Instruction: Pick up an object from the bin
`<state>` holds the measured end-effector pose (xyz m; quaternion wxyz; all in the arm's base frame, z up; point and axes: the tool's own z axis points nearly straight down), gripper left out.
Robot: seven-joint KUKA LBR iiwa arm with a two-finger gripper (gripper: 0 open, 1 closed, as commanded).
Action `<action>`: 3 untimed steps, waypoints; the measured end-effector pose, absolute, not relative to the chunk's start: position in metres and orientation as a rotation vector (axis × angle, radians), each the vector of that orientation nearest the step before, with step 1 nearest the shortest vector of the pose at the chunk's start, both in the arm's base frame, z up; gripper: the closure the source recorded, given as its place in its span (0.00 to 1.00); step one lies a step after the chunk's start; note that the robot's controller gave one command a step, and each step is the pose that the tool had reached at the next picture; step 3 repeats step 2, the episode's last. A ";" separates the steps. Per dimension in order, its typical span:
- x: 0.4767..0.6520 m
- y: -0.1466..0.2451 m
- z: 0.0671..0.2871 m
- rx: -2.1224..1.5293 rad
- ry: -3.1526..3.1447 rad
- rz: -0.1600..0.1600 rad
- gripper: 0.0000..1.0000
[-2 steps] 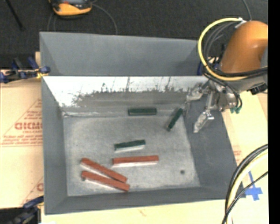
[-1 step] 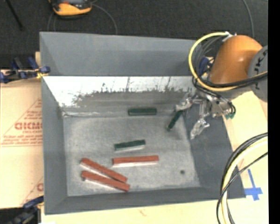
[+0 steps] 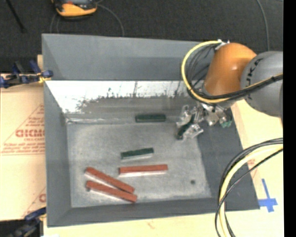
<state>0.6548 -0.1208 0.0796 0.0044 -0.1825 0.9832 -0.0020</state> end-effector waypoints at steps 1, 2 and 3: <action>0.655 -0.121 0.080 -0.573 3.080 -0.007 1.00; 0.657 -0.124 0.253 -0.546 3.081 -0.008 1.00; 0.657 -0.124 0.253 -0.546 3.081 -0.008 1.00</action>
Offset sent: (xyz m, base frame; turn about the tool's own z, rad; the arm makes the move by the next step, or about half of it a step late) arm -0.0006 -0.0011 0.1672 0.0189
